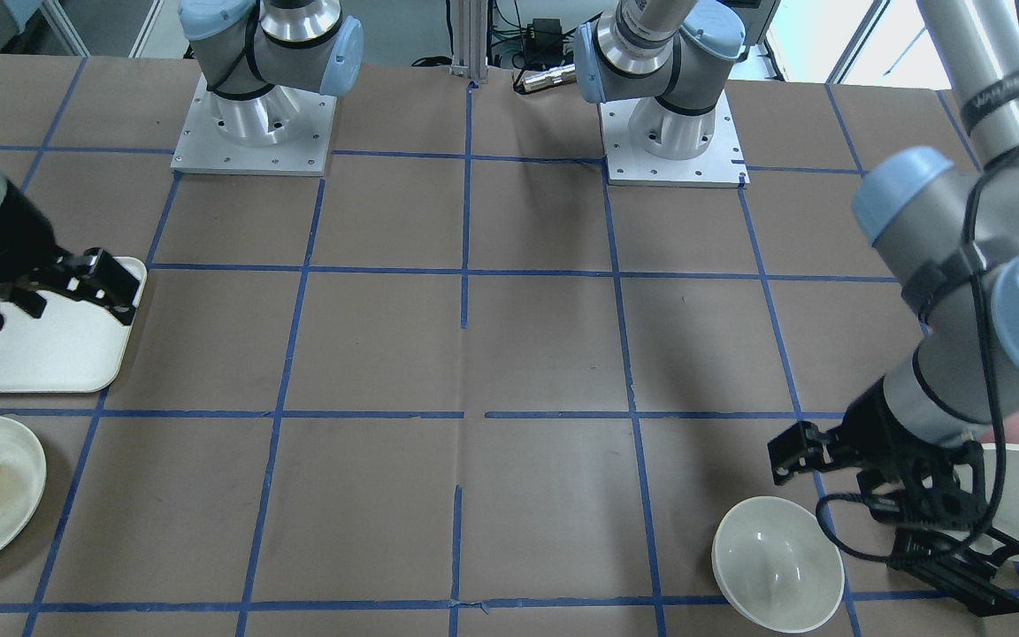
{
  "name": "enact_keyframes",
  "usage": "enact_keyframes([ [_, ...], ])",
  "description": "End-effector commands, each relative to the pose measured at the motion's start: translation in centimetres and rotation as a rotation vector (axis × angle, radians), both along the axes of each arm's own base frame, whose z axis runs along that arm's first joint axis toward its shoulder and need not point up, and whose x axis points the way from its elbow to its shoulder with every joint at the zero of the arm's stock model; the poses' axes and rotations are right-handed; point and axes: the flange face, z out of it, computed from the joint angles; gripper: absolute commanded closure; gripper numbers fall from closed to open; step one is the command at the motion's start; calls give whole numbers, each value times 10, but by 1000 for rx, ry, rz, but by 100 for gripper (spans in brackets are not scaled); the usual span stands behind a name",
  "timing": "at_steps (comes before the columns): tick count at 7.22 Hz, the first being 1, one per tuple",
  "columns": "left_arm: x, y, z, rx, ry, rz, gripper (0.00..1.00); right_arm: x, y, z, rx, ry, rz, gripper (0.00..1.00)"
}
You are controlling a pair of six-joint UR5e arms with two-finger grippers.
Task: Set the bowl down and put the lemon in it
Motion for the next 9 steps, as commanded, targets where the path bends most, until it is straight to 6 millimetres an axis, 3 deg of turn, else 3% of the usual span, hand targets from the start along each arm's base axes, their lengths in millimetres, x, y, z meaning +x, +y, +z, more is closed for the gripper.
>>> enact_keyframes([
  [1, 59, -35, -71, -4, -1, -10, 0, -84, -32, -42, -52, 18, 9, 0],
  [3, 59, -38, -88, 19, 10, 22, 0, -112, -66, -105, -83, 34, -13, 0],
  [5, 60, -43, -110, 26, 17, 54, 5, -146, -77, -134, -70, 32, -56, 0],
  [7, 56, -42, -122, 40, 53, 80, 24, -164, -93, -154, -58, 23, -68, 0],
  [9, 55, -46, -127, 42, 66, 113, 62, -168, -93, -162, -46, 24, -74, 0],
])
